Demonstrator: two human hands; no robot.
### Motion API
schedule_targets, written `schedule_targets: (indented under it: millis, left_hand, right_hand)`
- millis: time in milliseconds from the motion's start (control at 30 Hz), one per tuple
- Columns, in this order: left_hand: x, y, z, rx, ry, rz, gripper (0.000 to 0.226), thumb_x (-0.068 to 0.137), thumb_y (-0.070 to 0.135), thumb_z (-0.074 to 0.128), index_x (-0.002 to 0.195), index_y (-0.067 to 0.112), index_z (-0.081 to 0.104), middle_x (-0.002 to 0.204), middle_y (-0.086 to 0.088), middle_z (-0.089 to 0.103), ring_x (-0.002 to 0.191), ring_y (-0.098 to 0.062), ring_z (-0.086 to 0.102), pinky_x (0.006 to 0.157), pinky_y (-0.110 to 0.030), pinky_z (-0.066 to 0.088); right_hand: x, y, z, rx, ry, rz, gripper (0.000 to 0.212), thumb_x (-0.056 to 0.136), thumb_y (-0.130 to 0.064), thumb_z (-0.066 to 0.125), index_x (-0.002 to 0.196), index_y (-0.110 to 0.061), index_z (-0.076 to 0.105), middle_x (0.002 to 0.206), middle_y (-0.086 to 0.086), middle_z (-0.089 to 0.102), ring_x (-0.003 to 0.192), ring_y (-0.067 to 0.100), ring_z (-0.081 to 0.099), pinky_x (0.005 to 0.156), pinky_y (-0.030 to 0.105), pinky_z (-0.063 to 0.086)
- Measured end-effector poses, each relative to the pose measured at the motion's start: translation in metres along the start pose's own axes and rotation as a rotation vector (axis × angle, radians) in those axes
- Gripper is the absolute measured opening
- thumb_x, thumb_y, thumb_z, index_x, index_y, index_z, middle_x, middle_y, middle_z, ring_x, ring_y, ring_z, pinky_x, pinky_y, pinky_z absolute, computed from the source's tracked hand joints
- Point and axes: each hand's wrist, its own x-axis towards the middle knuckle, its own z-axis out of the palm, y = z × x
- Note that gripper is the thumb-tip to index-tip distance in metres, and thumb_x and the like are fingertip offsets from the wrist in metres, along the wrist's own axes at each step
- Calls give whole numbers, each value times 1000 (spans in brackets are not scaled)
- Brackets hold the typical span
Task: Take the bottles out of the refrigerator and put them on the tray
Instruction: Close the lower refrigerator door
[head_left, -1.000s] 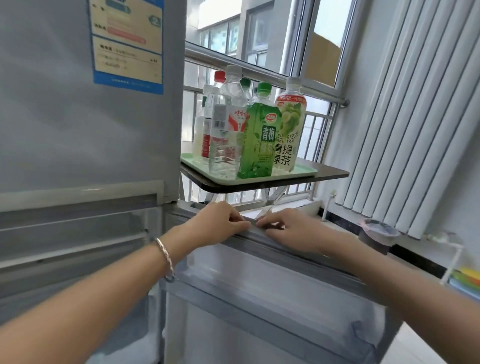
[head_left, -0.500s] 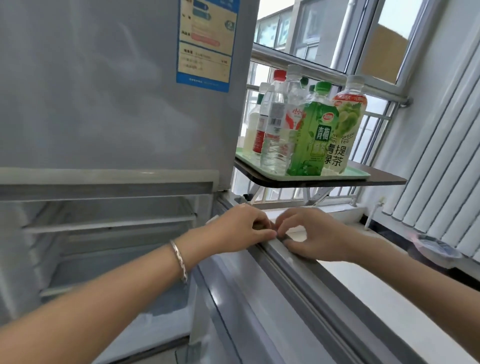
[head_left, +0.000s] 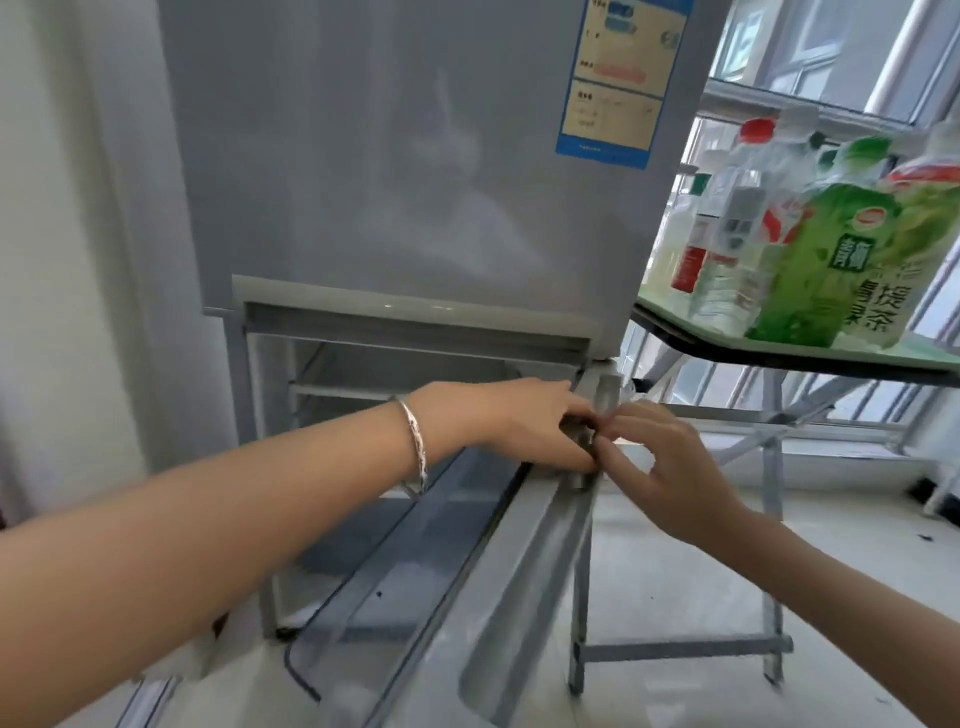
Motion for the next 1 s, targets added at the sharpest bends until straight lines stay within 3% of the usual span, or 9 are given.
schedule_targets:
  millis: [67, 133, 367, 433, 533, 633, 733, 867, 1000]
  left_hand:
    - [-13, -13, -1, 62, -48, -24, 61, 90, 44, 54, 147, 33, 36, 159, 5, 30, 150, -19, 14, 120, -36, 21]
    - [-24, -29, -3, 81, -49, -60, 63, 95, 39, 49, 152, 35, 24, 162, 13, 17, 152, -16, 5, 119, -30, 11]
    - [-62, -88, -19, 238, 24, -198, 56, 100, 35, 45, 152, 38, 24, 162, 5, 19, 152, -20, 5, 121, -38, 13]
    - [-66, -103, -22, 341, 92, -243, 54, 100, 35, 45, 151, 32, 29, 162, 2, 21, 152, -20, 9, 121, -40, 17]
    - [-67, -120, -15, 486, 303, -321, 51, 102, 41, 34, 151, 27, 31, 160, 1, 29, 151, -16, 14, 119, -40, 16]
    - [-73, -132, 11, 636, 477, -291, 56, 102, 47, 20, 155, 27, 17, 162, -2, 20, 152, -19, 8, 122, -43, 9]
    - [-77, -154, 31, 860, 514, -203, 63, 100, 50, 26, 156, 28, 7, 164, -7, 5, 152, -28, 4, 122, -51, 11]
    - [-77, -180, 41, 891, 534, -270, 79, 94, 57, 41, 156, 24, 5, 164, -8, 7, 151, -30, 6, 120, -55, 15]
    - [-71, -194, 55, 900, 535, -359, 97, 84, 61, 56, 154, 20, 3, 161, -8, 10, 149, -28, 11, 117, -57, 22]
  right_hand:
    - [4, -8, 13, -7, 20, -14, 22, 87, -19, 56, 80, -6, 73, 84, 3, 69, 81, 19, 60, 77, 25, 42]
    - [9, -15, 25, 0, 25, -19, 30, 87, -27, 52, 90, -7, 74, 92, 2, 69, 89, 15, 60, 82, 21, 41]
    - [33, -25, 76, -21, -46, 39, 44, 90, -32, 53, 130, -14, 60, 121, 0, 59, 110, 6, 47, 94, 8, 27]
    - [41, -26, 91, -56, -39, 19, 50, 90, -34, 51, 135, -11, 56, 124, 2, 56, 117, 13, 48, 104, 15, 29]
    - [50, -21, 111, -141, -35, -51, 59, 91, -38, 48, 142, -8, 47, 133, 9, 50, 128, 25, 45, 117, 38, 28]
    - [59, -12, 129, -256, -50, -67, 66, 94, -44, 44, 152, -15, 31, 159, 14, 24, 149, 28, 18, 123, 39, 10]
    - [69, -5, 145, -358, -58, -49, 73, 95, -53, 39, 156, -22, 15, 165, 11, 0, 152, 23, -4, 124, 40, -1]
    - [79, 2, 166, -460, -80, -13, 83, 91, -62, 36, 157, -21, 6, 165, 12, 0, 152, 26, -2, 121, 50, 5]
    - [87, 10, 177, -519, -83, -1, 90, 86, -65, 41, 156, -17, 10, 163, 13, 8, 151, 30, 9, 118, 52, 13]
